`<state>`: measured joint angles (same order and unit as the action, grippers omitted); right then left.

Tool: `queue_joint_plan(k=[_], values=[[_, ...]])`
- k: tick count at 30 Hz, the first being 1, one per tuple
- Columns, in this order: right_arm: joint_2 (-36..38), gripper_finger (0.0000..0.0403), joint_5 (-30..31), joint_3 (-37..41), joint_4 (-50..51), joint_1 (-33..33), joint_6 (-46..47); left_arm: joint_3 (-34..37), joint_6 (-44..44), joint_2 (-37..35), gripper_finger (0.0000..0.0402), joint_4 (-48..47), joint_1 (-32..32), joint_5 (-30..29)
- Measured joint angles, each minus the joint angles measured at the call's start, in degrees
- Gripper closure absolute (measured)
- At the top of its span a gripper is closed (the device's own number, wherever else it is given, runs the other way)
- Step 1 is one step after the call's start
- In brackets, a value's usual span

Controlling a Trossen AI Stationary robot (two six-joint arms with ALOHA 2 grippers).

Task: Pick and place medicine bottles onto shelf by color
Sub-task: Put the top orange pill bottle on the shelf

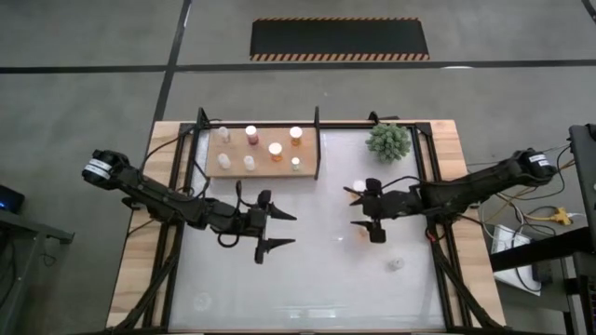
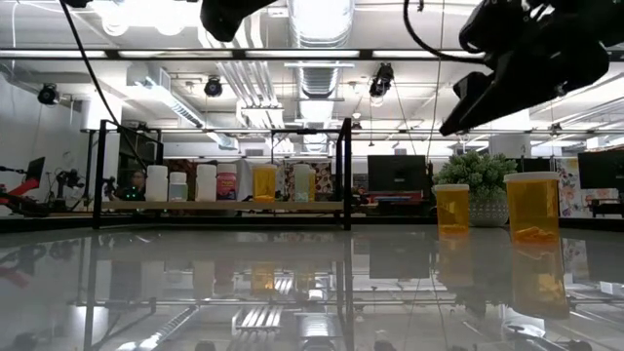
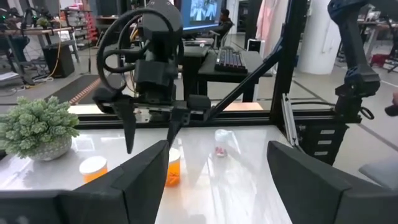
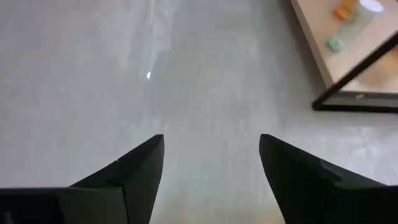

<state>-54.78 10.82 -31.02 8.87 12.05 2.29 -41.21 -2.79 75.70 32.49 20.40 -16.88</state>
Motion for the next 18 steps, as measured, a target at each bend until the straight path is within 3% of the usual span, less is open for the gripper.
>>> queue_joint_plan(k=[11,14,18], values=[[-0.44,0.0168,2.69,-0.68,-1.89,-0.07,-0.79,0.42,0.18,0.02,0.0146,0.01,0.00,-0.01],[-0.57,0.0170,2.73,1.31,-8.77,0.57,-4.42,0.42,0.18,0.02,0.0146,0.04,-0.04,-0.03],[-0.57,0.0187,2.70,7.56,-26.10,1.37,-9.61,0.42,0.32,0.02,0.0146,0.02,-0.04,-0.03]])
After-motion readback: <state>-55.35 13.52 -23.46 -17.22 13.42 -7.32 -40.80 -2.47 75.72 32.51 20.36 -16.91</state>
